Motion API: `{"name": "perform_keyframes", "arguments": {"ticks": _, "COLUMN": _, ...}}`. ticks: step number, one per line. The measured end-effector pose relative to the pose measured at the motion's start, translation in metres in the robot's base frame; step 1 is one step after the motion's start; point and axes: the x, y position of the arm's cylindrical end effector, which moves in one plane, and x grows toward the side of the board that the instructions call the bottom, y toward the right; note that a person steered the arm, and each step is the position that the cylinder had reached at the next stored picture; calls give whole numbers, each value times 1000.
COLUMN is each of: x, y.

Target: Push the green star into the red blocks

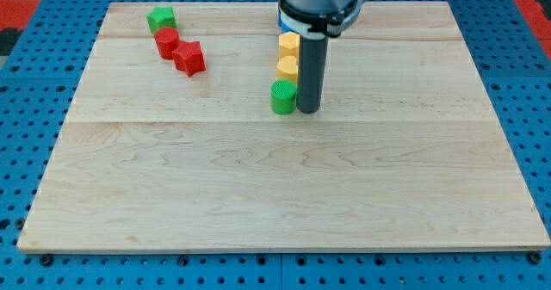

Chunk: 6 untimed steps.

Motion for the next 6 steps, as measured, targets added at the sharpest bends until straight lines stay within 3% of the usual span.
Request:
{"name": "perform_keyframes", "arguments": {"ticks": 1, "x": 43, "y": -28}}
{"name": "perform_keyframes", "arguments": {"ticks": 2, "x": 23, "y": -144}}
{"name": "perform_keyframes", "arguments": {"ticks": 4, "x": -113, "y": -289}}
{"name": "perform_keyframes", "arguments": {"ticks": 5, "x": -180, "y": -293}}
{"name": "perform_keyframes", "arguments": {"ticks": 6, "x": -226, "y": -250}}
